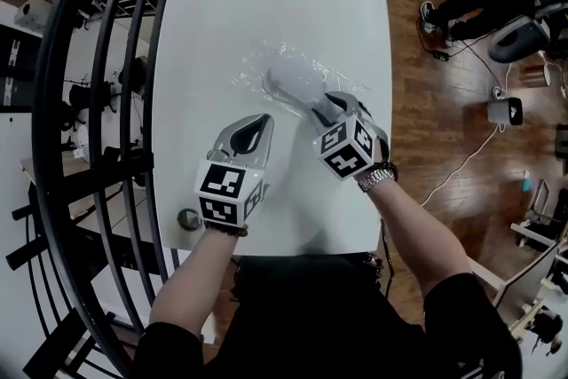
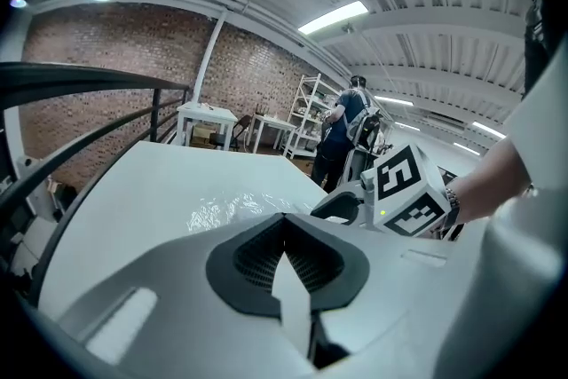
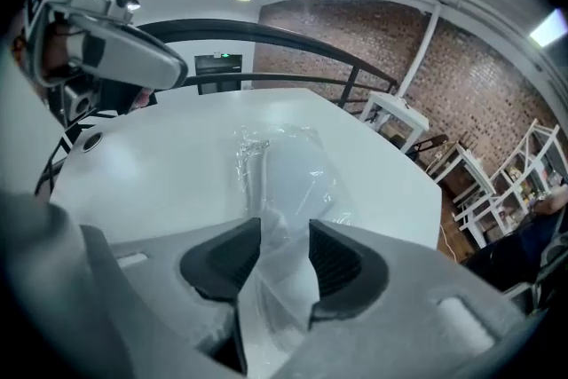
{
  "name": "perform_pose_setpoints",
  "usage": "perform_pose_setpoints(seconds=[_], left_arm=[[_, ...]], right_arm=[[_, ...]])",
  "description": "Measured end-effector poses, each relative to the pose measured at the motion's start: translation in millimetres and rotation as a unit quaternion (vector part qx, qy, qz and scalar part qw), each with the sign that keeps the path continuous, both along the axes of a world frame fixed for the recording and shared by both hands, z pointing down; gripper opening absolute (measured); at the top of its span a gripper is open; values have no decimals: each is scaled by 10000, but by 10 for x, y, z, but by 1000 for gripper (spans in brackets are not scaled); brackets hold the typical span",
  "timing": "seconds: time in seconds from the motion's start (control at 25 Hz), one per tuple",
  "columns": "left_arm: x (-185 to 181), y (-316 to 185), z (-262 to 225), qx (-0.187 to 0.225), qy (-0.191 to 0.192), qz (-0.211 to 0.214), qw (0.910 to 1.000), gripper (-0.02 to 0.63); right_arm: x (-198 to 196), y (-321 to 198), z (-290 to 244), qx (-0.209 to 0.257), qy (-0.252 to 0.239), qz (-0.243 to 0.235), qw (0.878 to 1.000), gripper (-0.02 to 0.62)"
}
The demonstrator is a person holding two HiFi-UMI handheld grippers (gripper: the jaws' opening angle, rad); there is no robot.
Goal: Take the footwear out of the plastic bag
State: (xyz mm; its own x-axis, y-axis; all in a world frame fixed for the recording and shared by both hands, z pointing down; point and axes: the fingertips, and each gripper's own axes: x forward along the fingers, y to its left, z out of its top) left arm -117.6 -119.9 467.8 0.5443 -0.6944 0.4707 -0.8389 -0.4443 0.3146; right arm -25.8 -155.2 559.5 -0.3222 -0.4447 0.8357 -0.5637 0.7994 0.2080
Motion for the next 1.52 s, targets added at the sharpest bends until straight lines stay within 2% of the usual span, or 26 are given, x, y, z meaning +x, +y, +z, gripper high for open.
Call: perform_pose_setpoints(seconds=[0.4, 0.48, 0.6, 0.68, 0.76, 0.88, 1.12, 1.32, 1.52], left_arm=[[-361, 34, 127, -261, -374, -459, 9979, 15], [-401, 94, 248, -485, -218, -483, 9974, 17], [-414, 200, 435, -855, 41, -497, 9951, 59], [-407, 236, 511, -985, 19, -487, 9939, 78], [-399, 232, 560, -1050, -65, -450, 9934, 97], [-444, 176, 603, -1042, -137, -418, 9936, 98], [-530, 199, 643, -1082, -232, -366, 9932, 98], [-522, 113, 620, -1042, -244, -302, 9938, 98], [-491, 115, 704, -1183, -233, -33, 9927, 103]], right_arm=[[314, 459, -4, -330, -154, -589, 9976, 160], [351, 520, 7, -391, -221, -689, 9966, 160], [415, 592, -10, -438, -347, -813, 9951, 160], [456, 600, -82, -501, -532, -777, 9943, 160], [422, 541, -259, -562, -943, -537, 9925, 183], [106, 374, -512, -381, -1322, -467, 9894, 193], [-628, 454, -252, -433, -1084, -1242, 9854, 198], [-658, 538, 67, -668, -410, -1578, 9844, 196], [-600, 623, 23, -601, -380, -1668, 9834, 124]])
